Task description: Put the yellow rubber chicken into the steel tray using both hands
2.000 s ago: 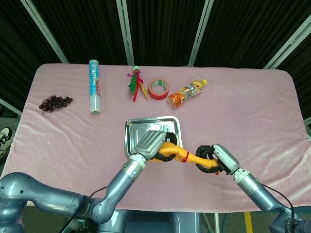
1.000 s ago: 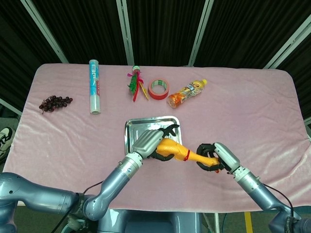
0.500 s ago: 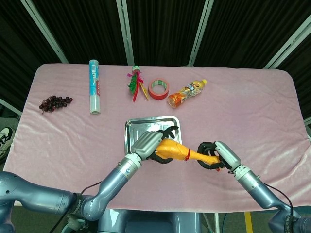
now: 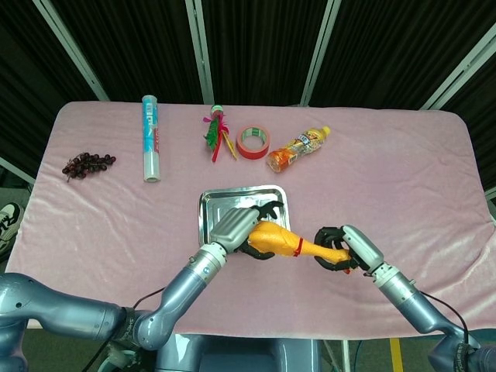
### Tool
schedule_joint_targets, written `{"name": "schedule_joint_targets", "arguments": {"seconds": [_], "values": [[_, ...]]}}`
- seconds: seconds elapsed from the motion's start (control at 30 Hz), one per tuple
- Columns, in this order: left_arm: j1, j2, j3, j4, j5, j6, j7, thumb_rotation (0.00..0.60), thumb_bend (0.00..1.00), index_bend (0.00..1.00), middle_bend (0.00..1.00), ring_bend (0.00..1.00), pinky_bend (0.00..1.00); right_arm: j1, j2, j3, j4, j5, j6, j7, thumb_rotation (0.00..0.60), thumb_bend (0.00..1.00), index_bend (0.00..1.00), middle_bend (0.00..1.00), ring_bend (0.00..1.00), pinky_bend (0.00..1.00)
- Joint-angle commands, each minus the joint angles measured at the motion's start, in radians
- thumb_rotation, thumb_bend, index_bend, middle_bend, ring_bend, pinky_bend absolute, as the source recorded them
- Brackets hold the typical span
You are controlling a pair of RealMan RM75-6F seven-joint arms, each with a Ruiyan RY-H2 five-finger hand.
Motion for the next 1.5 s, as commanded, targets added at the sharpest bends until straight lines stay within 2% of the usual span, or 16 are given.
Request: {"name": "schedule_joint_targets", "arguments": {"seconds": [0.03, 0.23, 0.37, 0.47, 0.53, 0.6, 0.63, 0.7, 0.77, 0.83, 0.87, 0.93, 1.0, 1.2, 1.5], "values": [[-0.004, -0.008, -0.003, 0.006, -0.002, 0.006, 0.002, 0.6, 0.37, 0.28, 0.42, 0.39, 0.44, -0.001, 0.001, -0.001, -0.001, -0.002, 0.002, 0.001, 0.6, 0.73, 1.0, 0.75, 0.68, 0.88], [-0.007, -0.02, -0.001, 0.013, 0.016, 0.015, 0.004, 0.6, 0.57, 0.62, 0.76, 0.68, 0.69, -0.004, 0.003, -0.003, -0.004, -0.005, 0.009, 0.002, 0.6, 0.73, 1.0, 0.75, 0.68, 0.88], [-0.004, -0.026, 0.002, 0.017, 0.03, 0.025, 0.005, 0.6, 0.63, 0.73, 0.87, 0.77, 0.75, -0.005, 0.003, -0.004, -0.005, -0.006, 0.011, 0.003, 0.6, 0.73, 1.0, 0.75, 0.68, 0.88], [-0.002, -0.029, 0.002, 0.018, 0.034, 0.03, 0.005, 0.6, 0.63, 0.76, 0.9, 0.79, 0.76, -0.006, 0.002, -0.005, -0.005, -0.008, 0.012, 0.005, 0.6, 0.73, 1.0, 0.75, 0.68, 0.88], [-0.001, -0.029, 0.003, 0.018, 0.036, 0.031, 0.006, 0.6, 0.5, 0.7, 0.85, 0.74, 0.74, -0.006, 0.001, -0.006, -0.005, -0.009, 0.013, 0.005, 0.6, 0.73, 1.0, 0.75, 0.68, 0.88], [0.002, -0.029, 0.003, 0.016, 0.038, 0.032, 0.004, 0.6, 0.3, 0.57, 0.72, 0.61, 0.65, -0.007, 0.0, -0.006, -0.003, -0.008, 0.014, 0.007, 0.6, 0.73, 1.0, 0.75, 0.68, 0.88], [0.004, -0.027, 0.004, 0.013, 0.037, 0.029, 0.003, 0.6, 0.17, 0.46, 0.6, 0.5, 0.56, -0.007, 0.001, -0.005, -0.002, -0.008, 0.015, 0.007, 0.6, 0.73, 1.0, 0.75, 0.68, 0.88], [0.006, -0.019, 0.007, 0.005, 0.036, 0.018, 0.002, 0.6, 0.05, 0.31, 0.45, 0.35, 0.45, -0.008, 0.0, -0.005, -0.001, -0.006, 0.015, 0.007, 0.6, 0.73, 1.0, 0.75, 0.68, 0.88], [0.009, -0.013, 0.008, 0.002, 0.039, 0.015, -0.001, 0.6, 0.0, 0.16, 0.31, 0.22, 0.34, -0.009, 0.0, -0.004, 0.0, -0.004, 0.015, 0.008, 0.6, 0.73, 1.0, 0.75, 0.68, 0.88], [0.012, -0.007, 0.006, -0.003, 0.038, 0.009, -0.007, 0.6, 0.0, 0.07, 0.21, 0.13, 0.24, -0.009, 0.0, -0.004, 0.001, -0.003, 0.015, 0.009, 0.6, 0.73, 1.0, 0.75, 0.68, 0.88], [0.014, -0.004, 0.004, -0.005, 0.038, 0.006, -0.013, 0.6, 0.0, 0.02, 0.14, 0.06, 0.16, -0.009, 0.0, -0.004, 0.002, -0.003, 0.015, 0.009, 0.6, 0.73, 1.0, 0.75, 0.68, 0.88], [0.017, 0.001, 0.003, -0.006, 0.041, -0.001, -0.02, 0.6, 0.0, 0.0, 0.04, 0.01, 0.06, -0.01, 0.0, -0.003, 0.004, 0.0, 0.015, 0.01, 0.6, 0.73, 1.0, 0.75, 0.68, 0.88], [0.02, 0.008, 0.004, -0.008, 0.047, -0.009, -0.026, 0.598, 0.0, 0.0, 0.0, 0.0, 0.0, -0.01, 0.0, -0.003, 0.006, 0.001, 0.015, 0.011, 0.6, 0.73, 1.0, 0.75, 0.68, 0.88], [0.032, 0.036, 0.005, -0.017, 0.066, -0.041, -0.057, 0.586, 0.0, 0.0, 0.0, 0.0, 0.0, -0.01, -0.003, -0.001, 0.009, 0.005, 0.011, 0.011, 0.6, 0.73, 1.0, 0.75, 0.68, 0.88], [0.09, 0.138, 0.03, -0.095, 0.14, 0.002, -0.061, 0.592, 0.0, 0.0, 0.0, 0.0, 0.0, -0.017, -0.009, 0.008, 0.035, 0.029, 0.009, 0.023, 0.6, 0.73, 1.0, 0.75, 0.68, 0.88]]}}
